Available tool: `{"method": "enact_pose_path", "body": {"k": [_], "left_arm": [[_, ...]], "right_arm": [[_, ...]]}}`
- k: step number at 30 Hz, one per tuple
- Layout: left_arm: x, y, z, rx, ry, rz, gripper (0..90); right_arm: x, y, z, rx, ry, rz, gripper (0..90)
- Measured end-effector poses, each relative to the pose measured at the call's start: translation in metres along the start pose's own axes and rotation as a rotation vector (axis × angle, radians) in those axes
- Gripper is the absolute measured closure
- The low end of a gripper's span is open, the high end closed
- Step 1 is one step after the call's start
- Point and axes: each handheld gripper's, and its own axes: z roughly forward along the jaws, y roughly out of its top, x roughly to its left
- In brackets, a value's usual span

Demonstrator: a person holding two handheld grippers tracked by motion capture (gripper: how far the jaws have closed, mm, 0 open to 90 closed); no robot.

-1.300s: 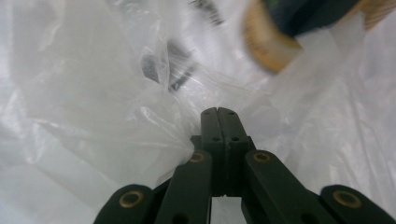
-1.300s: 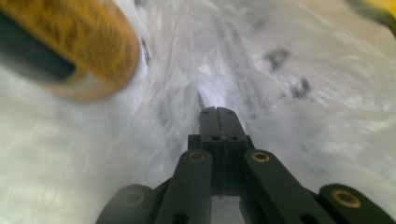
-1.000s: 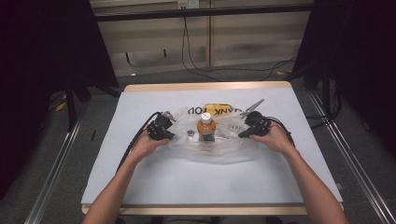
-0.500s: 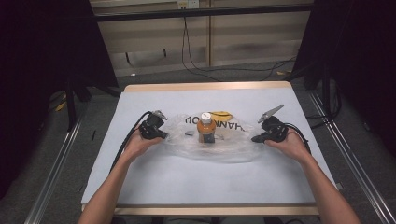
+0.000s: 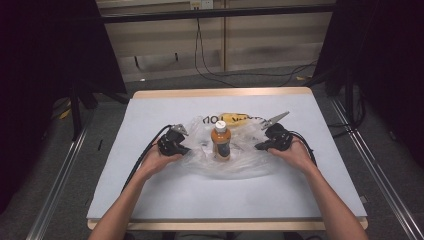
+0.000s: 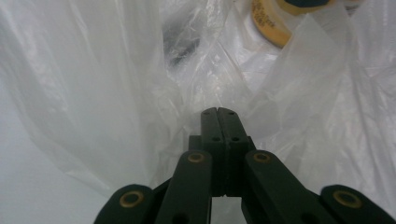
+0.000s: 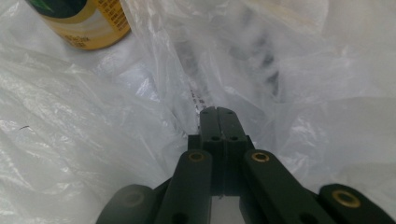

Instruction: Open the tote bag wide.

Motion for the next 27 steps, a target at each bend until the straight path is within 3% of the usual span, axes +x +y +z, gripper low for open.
{"method": "enact_pose_path", "body": {"k": [3,7,9,11,15,19,22,24,27], "left_arm": [[-0.001,-0.008,-0.004,-0.04,-0.005,-0.02,90.0],[-0.001,-0.012,-0.011,-0.119,-0.022,-0.037,90.0],[-0.003,-0.013,-0.016,-0.178,-0.03,-0.046,90.0],[-0.006,-0.015,-0.023,-0.225,-0.031,-0.056,90.0],[-0.012,-0.018,-0.033,-0.281,-0.004,-0.035,90.0],[-0.016,-0.023,-0.04,-0.336,0.01,-0.046,87.3],[-0.021,-0.027,-0.046,-0.352,0.032,-0.025,86.1],[-0.024,-0.029,-0.048,-0.384,0.032,-0.032,84.1],[-0.029,-0.034,-0.054,-0.413,0.051,-0.032,72.0]], "right_arm": [[0.007,-0.001,-0.002,-0.007,0.0,0.002,90.0],[0.011,-0.003,-0.009,-0.086,-0.018,0.02,90.0],[0.013,-0.007,-0.017,-0.168,-0.024,0.047,90.0],[0.014,-0.008,-0.02,-0.2,-0.026,0.056,90.0],[0.019,-0.011,-0.03,-0.292,-0.029,0.065,90.0],[0.024,-0.015,-0.042,-0.369,-0.059,0.091,90.0],[0.027,-0.019,-0.05,-0.407,-0.038,0.107,90.0],[0.031,-0.023,-0.054,-0.424,-0.036,0.107,83.0],[0.035,-0.029,-0.06,-0.448,-0.034,0.104,73.4]]}}
